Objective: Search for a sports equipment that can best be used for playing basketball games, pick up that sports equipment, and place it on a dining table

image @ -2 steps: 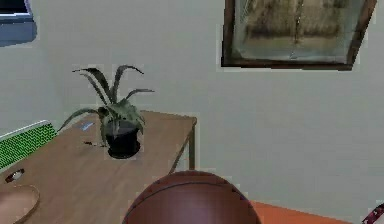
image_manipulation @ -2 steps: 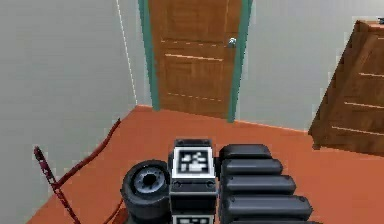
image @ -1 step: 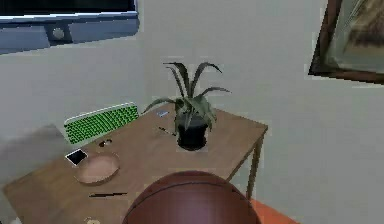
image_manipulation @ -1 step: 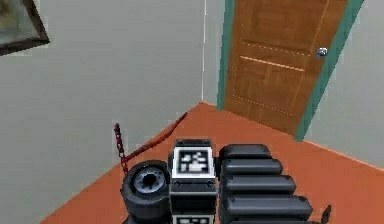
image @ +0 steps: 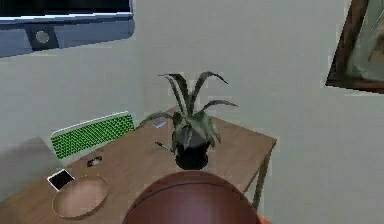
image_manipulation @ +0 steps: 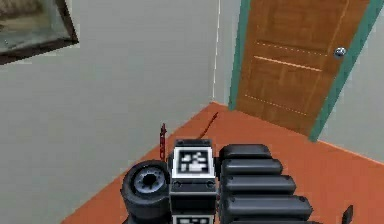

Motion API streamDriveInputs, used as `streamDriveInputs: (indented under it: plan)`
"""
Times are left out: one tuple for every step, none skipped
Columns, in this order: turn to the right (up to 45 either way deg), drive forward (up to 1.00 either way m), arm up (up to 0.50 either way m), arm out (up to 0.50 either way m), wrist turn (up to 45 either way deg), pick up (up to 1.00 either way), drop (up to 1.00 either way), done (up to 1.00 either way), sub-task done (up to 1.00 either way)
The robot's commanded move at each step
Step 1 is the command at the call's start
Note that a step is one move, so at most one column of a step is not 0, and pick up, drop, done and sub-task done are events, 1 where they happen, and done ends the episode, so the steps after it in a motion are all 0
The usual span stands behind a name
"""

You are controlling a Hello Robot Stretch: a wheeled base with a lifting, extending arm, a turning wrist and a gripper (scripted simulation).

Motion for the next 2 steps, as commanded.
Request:
streamDriveInputs:
  plan:
    - [42.0, 0.0, 0.0, 0.0, 0.0, 0.0, 0.0, 0.0, 0.0]
    - [0.0, 0.55, 0.0, 0.0, 0.0, 0.0, 0.0, 0.0, 0.0]
